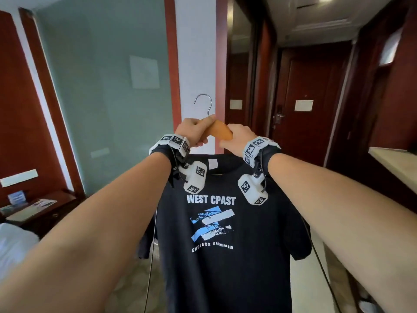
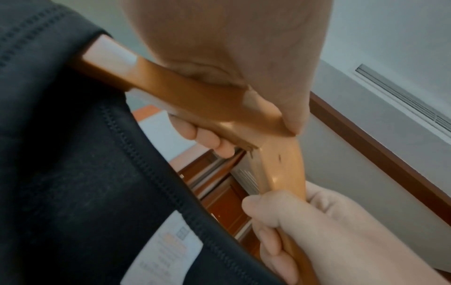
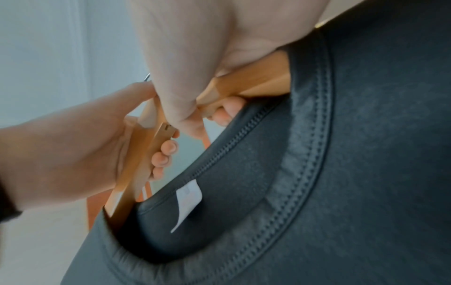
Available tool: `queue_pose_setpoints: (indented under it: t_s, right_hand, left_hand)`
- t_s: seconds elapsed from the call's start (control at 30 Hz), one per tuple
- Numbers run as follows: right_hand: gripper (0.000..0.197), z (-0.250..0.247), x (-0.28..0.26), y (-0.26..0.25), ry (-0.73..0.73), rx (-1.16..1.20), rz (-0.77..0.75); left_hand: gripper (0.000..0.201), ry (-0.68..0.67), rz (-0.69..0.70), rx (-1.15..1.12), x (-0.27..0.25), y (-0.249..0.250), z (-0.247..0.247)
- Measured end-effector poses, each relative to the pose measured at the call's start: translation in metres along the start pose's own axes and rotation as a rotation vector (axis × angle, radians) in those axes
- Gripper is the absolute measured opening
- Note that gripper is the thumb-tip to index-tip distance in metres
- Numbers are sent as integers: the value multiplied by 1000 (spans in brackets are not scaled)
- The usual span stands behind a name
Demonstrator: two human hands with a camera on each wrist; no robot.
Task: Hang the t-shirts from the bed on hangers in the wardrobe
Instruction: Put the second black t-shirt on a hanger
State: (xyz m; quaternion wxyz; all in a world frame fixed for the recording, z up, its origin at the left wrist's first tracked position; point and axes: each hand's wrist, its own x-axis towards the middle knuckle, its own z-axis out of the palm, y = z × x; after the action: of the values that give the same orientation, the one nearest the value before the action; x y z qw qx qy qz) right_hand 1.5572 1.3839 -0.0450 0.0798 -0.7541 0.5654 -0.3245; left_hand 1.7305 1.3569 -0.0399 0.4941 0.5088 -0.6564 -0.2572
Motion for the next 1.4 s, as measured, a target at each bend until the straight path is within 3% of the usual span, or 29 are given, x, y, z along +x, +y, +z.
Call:
queue_pose_setpoints:
  t_s: [0.3, 0.4, 0.53, 0.7, 0.93, 1.13, 1.27, 1.4]
  right_hand:
    - [20, -44, 83, 147, 117, -53, 222]
    - [17, -57, 111, 198, 134, -88, 293]
    - [18, -72, 145, 268, 107, -107, 412]
    - [16, -75, 184, 376, 119, -67, 526]
    - [18, -79, 250, 540, 178, 64, 598]
    - [22, -94, 314, 660, 244, 122, 621]
    - [19, -96, 354, 733, 230, 177, 636]
    - [16, -82, 409, 809, 253, 157, 679]
  left_hand:
    - [65, -208, 122, -59, 144, -2, 162]
    - [67, -213, 125, -83, 184, -4, 218]
    - [55, -215, 122, -67, 226, -12, 292]
    - [62, -218, 70, -78, 277, -43, 395]
    - [43, -209, 23, -207, 366, -71, 543]
    - [43, -257, -18, -349, 448, -83, 651]
    - [13, -371, -24, -455, 502, -99, 713]
    - [19, -400, -31, -494, 566, -134, 785]
